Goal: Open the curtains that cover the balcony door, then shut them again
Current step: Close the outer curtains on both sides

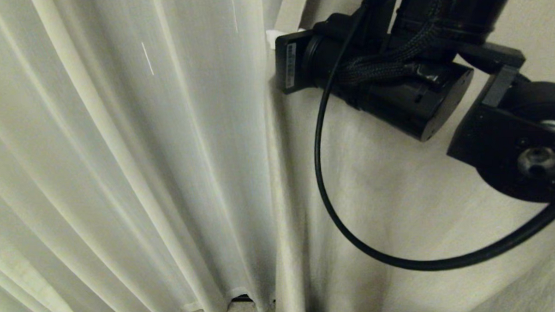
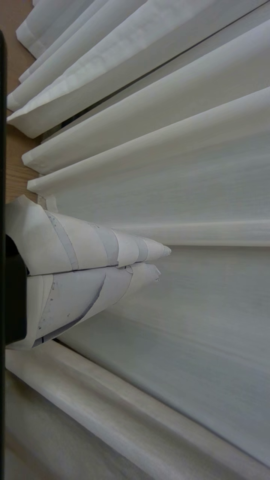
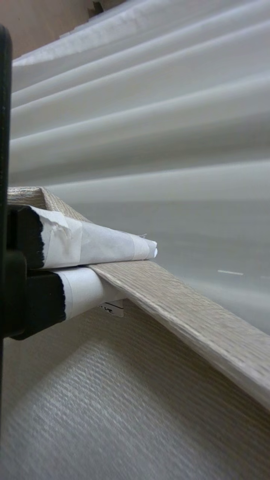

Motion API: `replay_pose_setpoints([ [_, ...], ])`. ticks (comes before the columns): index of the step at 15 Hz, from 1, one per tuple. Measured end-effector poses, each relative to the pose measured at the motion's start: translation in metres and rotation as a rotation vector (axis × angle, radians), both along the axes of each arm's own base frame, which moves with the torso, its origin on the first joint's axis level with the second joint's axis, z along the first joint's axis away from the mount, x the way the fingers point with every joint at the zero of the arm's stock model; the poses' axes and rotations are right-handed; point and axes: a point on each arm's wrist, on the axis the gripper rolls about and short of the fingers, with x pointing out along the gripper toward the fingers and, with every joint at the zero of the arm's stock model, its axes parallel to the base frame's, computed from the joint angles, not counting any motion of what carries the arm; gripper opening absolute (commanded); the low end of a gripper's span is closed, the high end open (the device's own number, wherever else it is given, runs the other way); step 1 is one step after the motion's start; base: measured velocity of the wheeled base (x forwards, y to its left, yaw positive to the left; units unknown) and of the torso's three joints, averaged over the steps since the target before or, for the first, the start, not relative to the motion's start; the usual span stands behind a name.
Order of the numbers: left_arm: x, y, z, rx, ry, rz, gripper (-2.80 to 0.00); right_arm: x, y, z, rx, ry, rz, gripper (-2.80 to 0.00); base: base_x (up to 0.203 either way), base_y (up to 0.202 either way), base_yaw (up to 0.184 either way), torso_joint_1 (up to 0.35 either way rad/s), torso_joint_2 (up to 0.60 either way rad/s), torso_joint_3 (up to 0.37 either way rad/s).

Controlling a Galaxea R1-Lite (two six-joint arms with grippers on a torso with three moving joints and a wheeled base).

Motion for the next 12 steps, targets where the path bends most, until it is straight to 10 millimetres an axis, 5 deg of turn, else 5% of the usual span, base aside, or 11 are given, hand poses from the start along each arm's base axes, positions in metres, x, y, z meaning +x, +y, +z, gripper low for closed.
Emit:
replay_pose_setpoints([
  [12,0.000,0.000,0.000,0.000,0.000,0.000,-2.80,0.004,0.021,-0.015,-0.013,0.010,0.025,-2.80,0.000,0.000,0.000,0.000,0.00,0.000],
])
